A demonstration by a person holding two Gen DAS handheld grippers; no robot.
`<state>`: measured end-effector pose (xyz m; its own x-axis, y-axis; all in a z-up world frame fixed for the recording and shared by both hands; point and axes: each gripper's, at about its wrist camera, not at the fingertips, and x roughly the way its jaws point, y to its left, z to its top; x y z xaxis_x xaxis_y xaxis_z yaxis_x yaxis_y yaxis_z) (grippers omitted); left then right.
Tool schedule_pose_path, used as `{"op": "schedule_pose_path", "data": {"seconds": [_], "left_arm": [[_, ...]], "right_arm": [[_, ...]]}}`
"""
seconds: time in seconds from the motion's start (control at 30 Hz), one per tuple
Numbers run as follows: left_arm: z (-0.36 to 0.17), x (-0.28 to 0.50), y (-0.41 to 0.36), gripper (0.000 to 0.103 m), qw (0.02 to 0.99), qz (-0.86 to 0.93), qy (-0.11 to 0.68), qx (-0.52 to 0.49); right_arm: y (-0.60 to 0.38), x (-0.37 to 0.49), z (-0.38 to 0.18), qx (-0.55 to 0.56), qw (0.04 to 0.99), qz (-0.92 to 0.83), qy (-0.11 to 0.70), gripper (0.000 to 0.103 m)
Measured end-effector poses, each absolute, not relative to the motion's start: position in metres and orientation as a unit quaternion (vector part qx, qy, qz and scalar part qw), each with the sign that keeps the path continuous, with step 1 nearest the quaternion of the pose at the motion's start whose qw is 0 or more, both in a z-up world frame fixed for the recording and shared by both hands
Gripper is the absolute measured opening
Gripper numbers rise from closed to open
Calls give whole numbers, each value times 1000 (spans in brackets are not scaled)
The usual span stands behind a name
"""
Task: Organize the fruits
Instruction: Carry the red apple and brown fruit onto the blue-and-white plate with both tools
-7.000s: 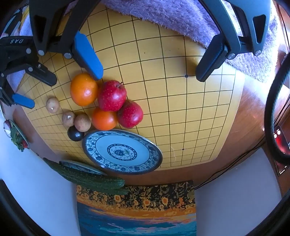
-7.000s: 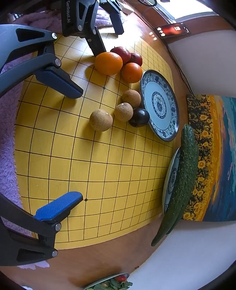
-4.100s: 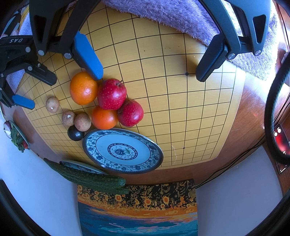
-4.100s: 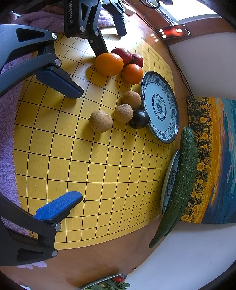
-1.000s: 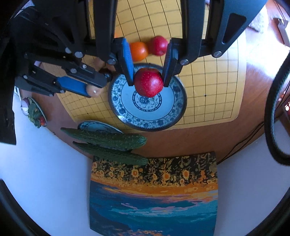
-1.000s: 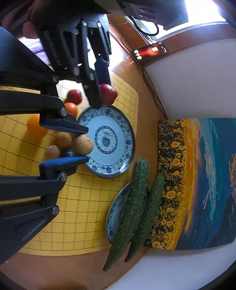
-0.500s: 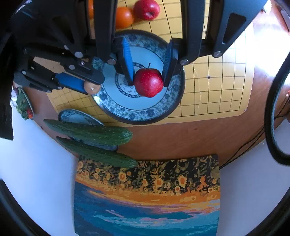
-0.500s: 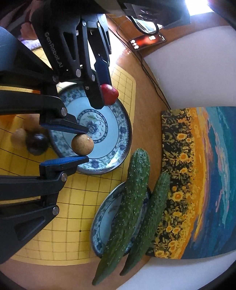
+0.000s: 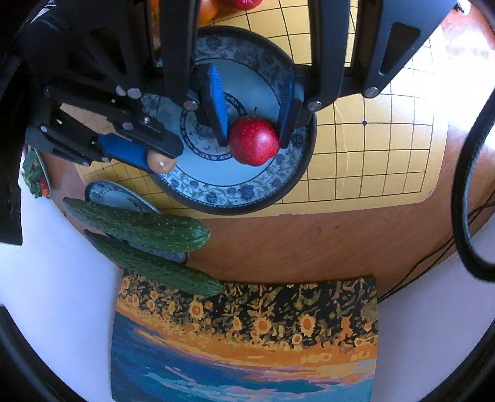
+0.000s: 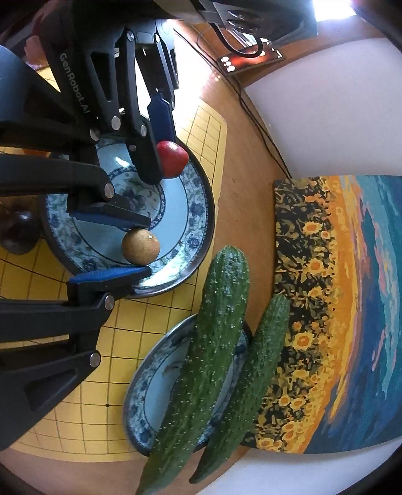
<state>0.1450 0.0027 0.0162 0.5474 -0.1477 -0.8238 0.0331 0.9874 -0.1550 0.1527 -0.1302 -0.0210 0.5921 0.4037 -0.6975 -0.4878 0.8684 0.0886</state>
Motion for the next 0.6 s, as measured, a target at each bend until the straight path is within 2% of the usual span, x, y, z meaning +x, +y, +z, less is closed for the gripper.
{"op": "schedule_pose_path", "data": {"seconds": [0.6], "left_arm": [[16,146,3,33,878,-48,472,-63]], "right_arm": [[-131,159,-22,-38,891,255,373,26]]}}
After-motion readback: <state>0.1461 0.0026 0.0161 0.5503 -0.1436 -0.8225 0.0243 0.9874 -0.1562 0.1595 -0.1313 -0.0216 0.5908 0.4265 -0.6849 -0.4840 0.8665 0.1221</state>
